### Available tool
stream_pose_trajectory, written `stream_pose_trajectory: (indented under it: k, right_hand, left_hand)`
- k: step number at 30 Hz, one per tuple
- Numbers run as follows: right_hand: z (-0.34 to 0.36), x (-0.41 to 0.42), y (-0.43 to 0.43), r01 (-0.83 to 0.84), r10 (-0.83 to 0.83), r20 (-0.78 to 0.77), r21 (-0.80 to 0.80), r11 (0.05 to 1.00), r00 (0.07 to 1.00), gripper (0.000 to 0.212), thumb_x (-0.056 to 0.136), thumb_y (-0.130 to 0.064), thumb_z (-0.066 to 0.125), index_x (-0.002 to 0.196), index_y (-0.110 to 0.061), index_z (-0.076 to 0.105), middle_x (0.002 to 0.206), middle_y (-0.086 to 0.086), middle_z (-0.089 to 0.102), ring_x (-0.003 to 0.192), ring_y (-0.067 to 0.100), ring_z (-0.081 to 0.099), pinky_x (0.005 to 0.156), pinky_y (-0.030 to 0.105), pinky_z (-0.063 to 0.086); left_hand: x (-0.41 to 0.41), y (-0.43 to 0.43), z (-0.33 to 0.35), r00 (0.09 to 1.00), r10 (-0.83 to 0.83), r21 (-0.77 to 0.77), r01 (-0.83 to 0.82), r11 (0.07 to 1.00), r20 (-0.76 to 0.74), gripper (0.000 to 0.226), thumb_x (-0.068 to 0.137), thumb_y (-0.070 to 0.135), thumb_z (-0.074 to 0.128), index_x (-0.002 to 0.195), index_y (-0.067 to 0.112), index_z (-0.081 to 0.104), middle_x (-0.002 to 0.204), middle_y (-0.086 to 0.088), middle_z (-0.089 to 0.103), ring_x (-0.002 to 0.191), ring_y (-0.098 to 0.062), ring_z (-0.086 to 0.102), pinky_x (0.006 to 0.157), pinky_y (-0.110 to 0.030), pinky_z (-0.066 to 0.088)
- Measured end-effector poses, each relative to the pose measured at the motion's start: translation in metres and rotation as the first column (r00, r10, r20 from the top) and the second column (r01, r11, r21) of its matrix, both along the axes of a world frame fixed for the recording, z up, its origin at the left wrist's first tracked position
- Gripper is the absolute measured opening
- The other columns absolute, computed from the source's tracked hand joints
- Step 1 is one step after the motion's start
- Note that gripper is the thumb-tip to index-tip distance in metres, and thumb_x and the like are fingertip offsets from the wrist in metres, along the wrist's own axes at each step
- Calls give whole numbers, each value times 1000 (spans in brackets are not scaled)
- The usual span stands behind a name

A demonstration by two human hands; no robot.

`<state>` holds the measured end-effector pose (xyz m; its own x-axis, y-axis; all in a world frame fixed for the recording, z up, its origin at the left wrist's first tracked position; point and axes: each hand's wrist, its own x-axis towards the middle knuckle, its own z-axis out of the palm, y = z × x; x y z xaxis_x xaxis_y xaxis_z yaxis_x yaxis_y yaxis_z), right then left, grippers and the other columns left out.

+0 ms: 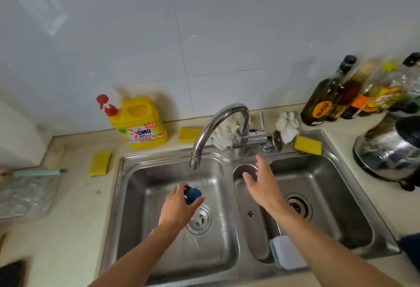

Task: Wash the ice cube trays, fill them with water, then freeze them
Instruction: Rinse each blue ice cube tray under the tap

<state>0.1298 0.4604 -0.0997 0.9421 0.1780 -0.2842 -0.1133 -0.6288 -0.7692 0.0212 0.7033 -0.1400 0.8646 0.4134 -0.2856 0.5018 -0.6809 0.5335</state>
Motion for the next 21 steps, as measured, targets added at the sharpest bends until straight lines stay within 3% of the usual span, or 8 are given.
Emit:
stream_pose_trajectory:
  k: [3, 6, 12, 21]
  right_hand:
    - [2, -18, -12, 11, -12, -10, -44, 999, 1000, 76, 101, -33, 59, 162, -21, 16, 167, 6, 28, 149, 23, 36, 121, 45, 35]
    - [5, -32, -29, 16, -13, 24, -130, 991, 1000, 72, 101, -34, 59, 161, -20, 22, 163, 6, 35, 146, 21, 40, 116, 34, 34]
    - [17, -51, -79, 54, -41, 65, -207, 977, 997, 66, 102, -33, 57, 160, -20, 26, 161, 7, 37, 145, 25, 41, 117, 44, 37]
    - [39, -58, -200, 88, -47, 174, -234, 968, 984, 67, 101, -34, 59, 159, -20, 28, 160, 5, 37, 147, 22, 38, 118, 40, 36]
  left_hand:
    - [-4, -2, -7, 987, -155, 72, 152, 986, 51, 67, 79, 68, 69, 128, 28, 49, 123, 7, 55, 113, -17, 52, 95, -34, 51]
    - [-1, -8, -8, 959, -274, 162, 260, 952, 70, 69, 80, 72, 65, 130, 29, 46, 126, 7, 54, 115, -18, 51, 95, -35, 51]
    - [2, -34, -3, 901, -431, 308, 400, 863, 37, 67, 82, 74, 58, 131, 28, 48, 124, 7, 56, 113, -18, 52, 92, -35, 51]
    - [28, -127, 29, 847, -529, 453, 454, 767, 47, 61, 85, 71, 57, 130, 30, 48, 127, 8, 56, 116, -19, 52, 97, -34, 47]
